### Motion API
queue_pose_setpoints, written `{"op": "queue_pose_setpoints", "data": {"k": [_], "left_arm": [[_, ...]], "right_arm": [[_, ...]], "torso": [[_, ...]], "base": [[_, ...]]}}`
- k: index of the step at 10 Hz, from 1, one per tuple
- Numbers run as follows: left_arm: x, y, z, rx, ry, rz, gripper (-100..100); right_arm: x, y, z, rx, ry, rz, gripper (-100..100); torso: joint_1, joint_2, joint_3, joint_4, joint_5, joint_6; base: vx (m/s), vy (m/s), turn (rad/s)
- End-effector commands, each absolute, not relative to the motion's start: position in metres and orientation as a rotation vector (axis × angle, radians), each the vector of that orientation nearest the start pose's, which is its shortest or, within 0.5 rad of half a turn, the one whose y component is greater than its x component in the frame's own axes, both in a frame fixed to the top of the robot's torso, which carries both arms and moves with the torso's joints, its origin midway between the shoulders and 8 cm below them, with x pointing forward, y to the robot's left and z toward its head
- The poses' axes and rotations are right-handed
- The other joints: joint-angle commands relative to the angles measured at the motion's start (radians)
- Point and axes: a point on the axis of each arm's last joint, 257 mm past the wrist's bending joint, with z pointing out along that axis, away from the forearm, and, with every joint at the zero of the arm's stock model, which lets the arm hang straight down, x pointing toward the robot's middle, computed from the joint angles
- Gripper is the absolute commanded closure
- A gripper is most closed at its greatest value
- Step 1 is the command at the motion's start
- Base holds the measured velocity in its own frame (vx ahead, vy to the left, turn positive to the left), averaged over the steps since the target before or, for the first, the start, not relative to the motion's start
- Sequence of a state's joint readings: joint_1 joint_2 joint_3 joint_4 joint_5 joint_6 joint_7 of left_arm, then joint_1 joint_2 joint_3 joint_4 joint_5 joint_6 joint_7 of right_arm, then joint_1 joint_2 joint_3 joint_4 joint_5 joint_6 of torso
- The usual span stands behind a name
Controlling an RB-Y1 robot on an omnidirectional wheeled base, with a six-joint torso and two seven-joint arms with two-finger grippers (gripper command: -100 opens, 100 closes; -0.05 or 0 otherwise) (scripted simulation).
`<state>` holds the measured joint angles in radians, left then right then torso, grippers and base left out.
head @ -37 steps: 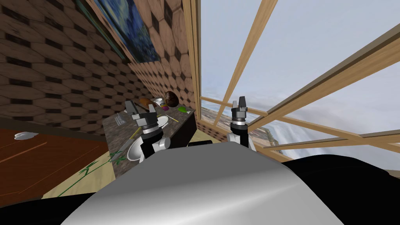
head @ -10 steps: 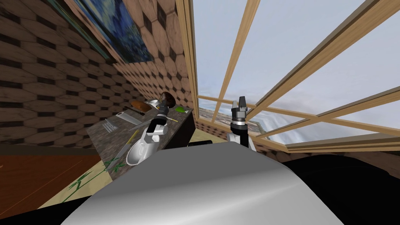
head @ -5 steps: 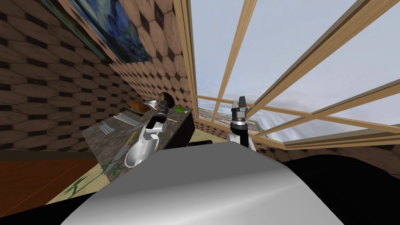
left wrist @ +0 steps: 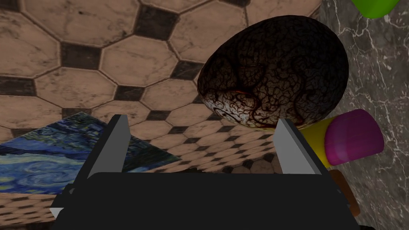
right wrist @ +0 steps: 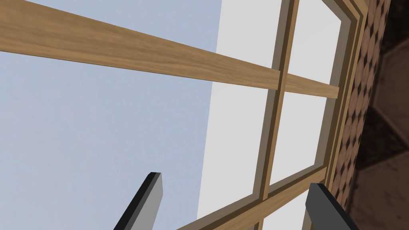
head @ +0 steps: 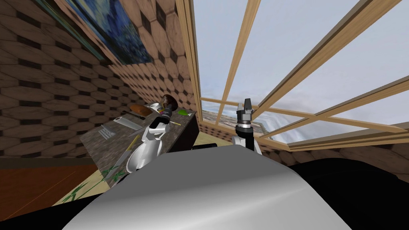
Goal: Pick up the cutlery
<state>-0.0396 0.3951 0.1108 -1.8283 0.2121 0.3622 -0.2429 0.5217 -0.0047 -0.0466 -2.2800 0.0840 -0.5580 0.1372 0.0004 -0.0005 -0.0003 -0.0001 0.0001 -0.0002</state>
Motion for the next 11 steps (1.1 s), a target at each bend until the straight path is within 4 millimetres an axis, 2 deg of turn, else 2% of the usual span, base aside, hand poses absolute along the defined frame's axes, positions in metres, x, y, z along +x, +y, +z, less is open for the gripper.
{"op": "queue_pose_setpoints", "data": {"k": [1,2,3,5,6,8,9,11], "left_arm": [[0.554,0.360,-0.140,-0.973,1.422,-0.796,-100],[0.553,0.361,-0.146,-0.988,1.437,-0.786,-100],[0.560,0.373,-0.152,-1.007,1.467,-0.746,-100],[0.558,0.375,-0.163,-1.036,1.497,-0.725,-100],[0.564,0.387,-0.171,-1.060,1.529,-0.683,-100],[0.561,0.388,-0.180,-1.086,1.557,-0.663,-100],[0.567,0.401,-0.184,-1.104,1.580,-0.626,-100],[0.562,0.403,-0.196,-1.136,1.615,-0.601,-100]], "right_arm": [[0.332,-0.283,0.028,0.510,0.669,1.078,0],[0.332,-0.283,0.028,0.510,0.669,1.078,0],[0.332,-0.283,0.028,0.510,0.669,1.078,0],[0.332,-0.283,0.028,0.510,0.669,1.078,0],[0.332,-0.283,0.028,0.510,0.669,1.078,0],[0.332,-0.283,0.028,0.510,0.669,1.078,0],[0.332,-0.283,0.028,0.510,0.669,1.078,0],[0.332,-0.283,0.028,0.510,0.669,1.078,0]], "torso": [[0.000,0.000,0.000,0.000,0.000,0.000],[0.000,0.000,0.000,0.000,0.000,0.000],[0.000,0.000,0.000,0.000,0.000,0.000],[0.000,0.000,0.000,0.000,0.000,0.000],[0.000,0.000,0.000,0.000,0.000,-0.001],[0.000,0.000,0.000,0.000,0.000,-0.001],[0.000,0.000,0.000,0.000,0.000,-0.001],[0.000,0.000,0.000,0.000,0.000,0.000]], "base": [[0.001,0.009,-0.051],[0.001,0.006,0.002],[0.001,0.006,-0.075],[0.002,0.008,-0.018],[0.002,0.005,-0.081],[0.003,0.007,-0.015],[0.001,0.007,-0.059],[0.001,0.005,-0.025]]}}
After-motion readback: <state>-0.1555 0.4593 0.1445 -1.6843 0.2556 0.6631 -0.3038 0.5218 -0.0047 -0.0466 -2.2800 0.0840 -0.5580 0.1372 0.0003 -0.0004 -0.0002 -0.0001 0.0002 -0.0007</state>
